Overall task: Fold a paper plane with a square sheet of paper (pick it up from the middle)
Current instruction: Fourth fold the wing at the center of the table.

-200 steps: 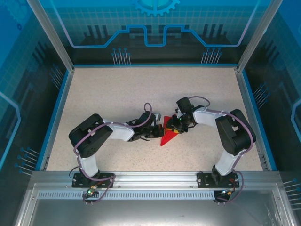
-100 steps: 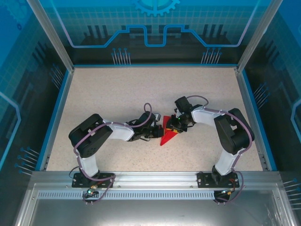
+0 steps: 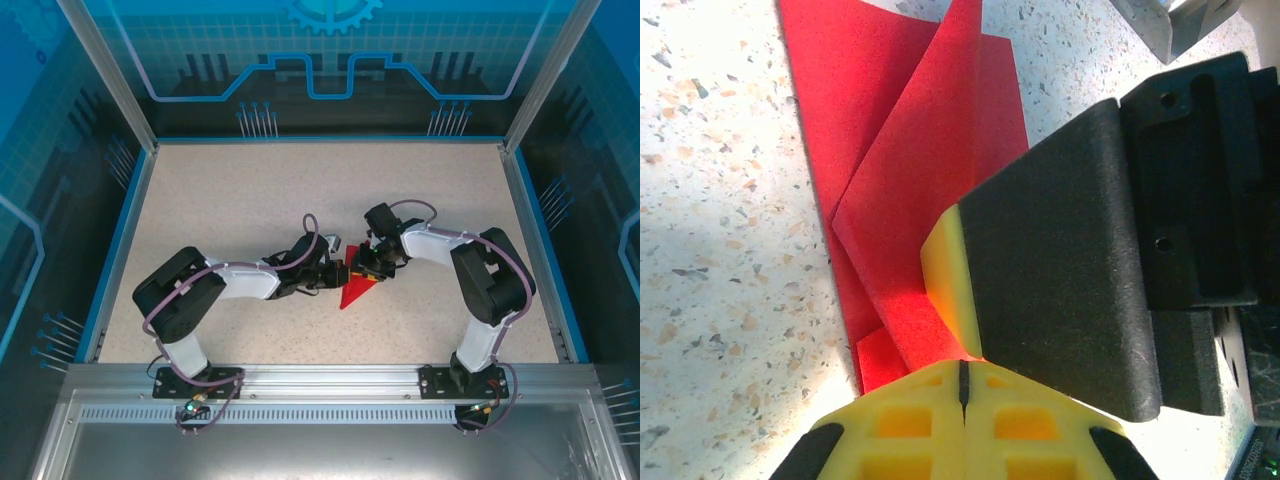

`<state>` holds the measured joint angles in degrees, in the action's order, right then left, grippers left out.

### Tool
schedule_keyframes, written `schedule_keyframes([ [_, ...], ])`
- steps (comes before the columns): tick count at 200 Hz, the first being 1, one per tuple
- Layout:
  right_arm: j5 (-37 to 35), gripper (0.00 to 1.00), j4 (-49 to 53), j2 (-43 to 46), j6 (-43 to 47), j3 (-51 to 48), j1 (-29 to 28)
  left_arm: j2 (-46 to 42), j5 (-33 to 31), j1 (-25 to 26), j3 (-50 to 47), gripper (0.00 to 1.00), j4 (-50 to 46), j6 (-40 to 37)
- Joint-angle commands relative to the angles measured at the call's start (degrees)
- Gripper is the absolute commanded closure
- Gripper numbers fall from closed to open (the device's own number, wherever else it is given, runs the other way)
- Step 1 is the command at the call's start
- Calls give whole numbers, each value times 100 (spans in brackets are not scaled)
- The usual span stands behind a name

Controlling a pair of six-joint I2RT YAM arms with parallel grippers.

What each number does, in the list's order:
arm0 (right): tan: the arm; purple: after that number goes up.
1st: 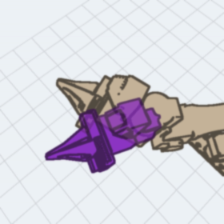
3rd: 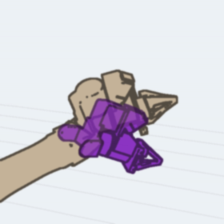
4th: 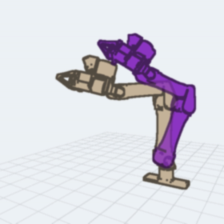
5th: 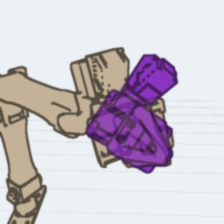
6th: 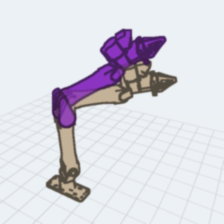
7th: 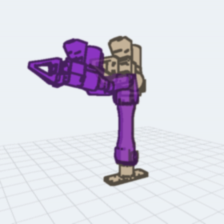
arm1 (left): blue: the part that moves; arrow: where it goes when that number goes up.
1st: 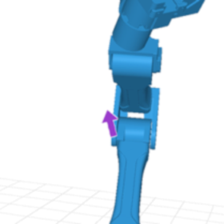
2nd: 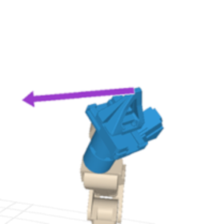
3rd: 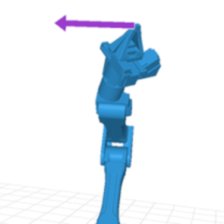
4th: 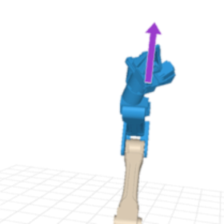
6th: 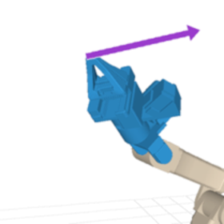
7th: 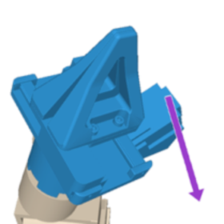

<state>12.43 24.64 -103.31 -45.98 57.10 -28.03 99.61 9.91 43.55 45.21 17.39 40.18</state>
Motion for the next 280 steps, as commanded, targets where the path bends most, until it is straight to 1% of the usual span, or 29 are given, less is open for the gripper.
schedule_keyframes([
  [1, -731, 62, 333, -759, -108, -416, -88, 40, 186, 5, -110, 97, 274, -28],
  [42, -598, 62, 230, -809, -240, -411, -88, 17, 419, 4, -308, 98, 570, 31],
  [87, -509, 63, 187, -806, -263, -411, -84, -115, 437, 9, -562, 99, 792, 127],
  [162, -408, 58, 146, -771, -263, -384, -79, -530, 325, 20, -820, 98, 1093, 121],
  [190, -382, 56, 135, -783, -297, -369, -79, -393, 537, 78, -805, 96, 1293, 180],
  [224, -329, 53, 111, -770, -312, -349, -75, -235, 521, 107, -698, 96, 1176, 122],
  [280, -317, 52, 115, -772, -324, -365, -63, 4, 377, 114, -565, 98, 913, 51],
])
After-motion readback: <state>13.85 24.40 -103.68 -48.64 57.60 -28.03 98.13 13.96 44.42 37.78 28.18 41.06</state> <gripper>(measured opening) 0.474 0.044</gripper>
